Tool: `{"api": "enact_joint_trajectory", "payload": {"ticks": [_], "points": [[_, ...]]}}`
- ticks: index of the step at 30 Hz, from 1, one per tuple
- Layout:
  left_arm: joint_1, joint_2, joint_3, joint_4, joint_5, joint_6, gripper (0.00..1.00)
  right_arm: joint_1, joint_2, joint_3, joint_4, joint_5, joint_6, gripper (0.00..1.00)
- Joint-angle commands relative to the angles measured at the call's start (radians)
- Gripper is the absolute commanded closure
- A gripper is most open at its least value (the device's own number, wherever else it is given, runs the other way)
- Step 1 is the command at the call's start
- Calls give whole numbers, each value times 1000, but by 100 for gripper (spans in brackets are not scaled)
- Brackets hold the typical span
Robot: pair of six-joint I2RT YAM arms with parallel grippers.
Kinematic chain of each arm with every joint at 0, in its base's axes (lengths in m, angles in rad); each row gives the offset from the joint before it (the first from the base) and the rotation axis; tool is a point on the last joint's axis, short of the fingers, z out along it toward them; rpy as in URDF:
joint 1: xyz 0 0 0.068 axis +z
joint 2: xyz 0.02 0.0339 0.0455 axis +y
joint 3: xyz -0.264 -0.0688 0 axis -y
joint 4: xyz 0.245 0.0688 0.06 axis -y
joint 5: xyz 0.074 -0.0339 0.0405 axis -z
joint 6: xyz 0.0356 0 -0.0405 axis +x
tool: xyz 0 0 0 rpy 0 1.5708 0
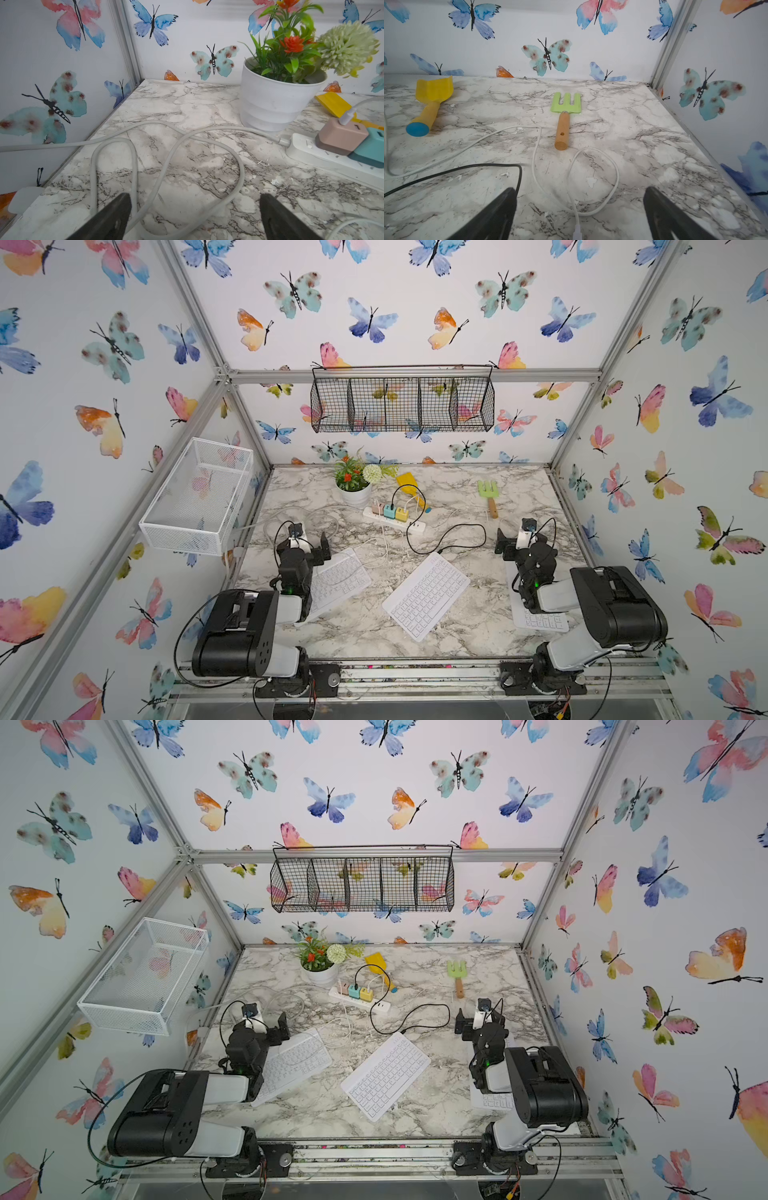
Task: Unplug the wireless keyboard
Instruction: Remove the plug from the socket.
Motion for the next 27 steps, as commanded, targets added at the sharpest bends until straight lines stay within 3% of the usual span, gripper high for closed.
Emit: {"api": "enact_joint_trajectory", "payload": {"ticks": [1, 26, 27], "points": [[2, -18, -7, 9, 19, -3, 2, -4, -2, 5, -2, -12, 12, 2], [2, -26, 3, 9, -3, -15, 2, -5, -8, 6, 15, -12, 15, 1], [5, -42, 30, -49, -17, -22, 2, -6, -31, 23, -30, -29, 7, 1]]}}
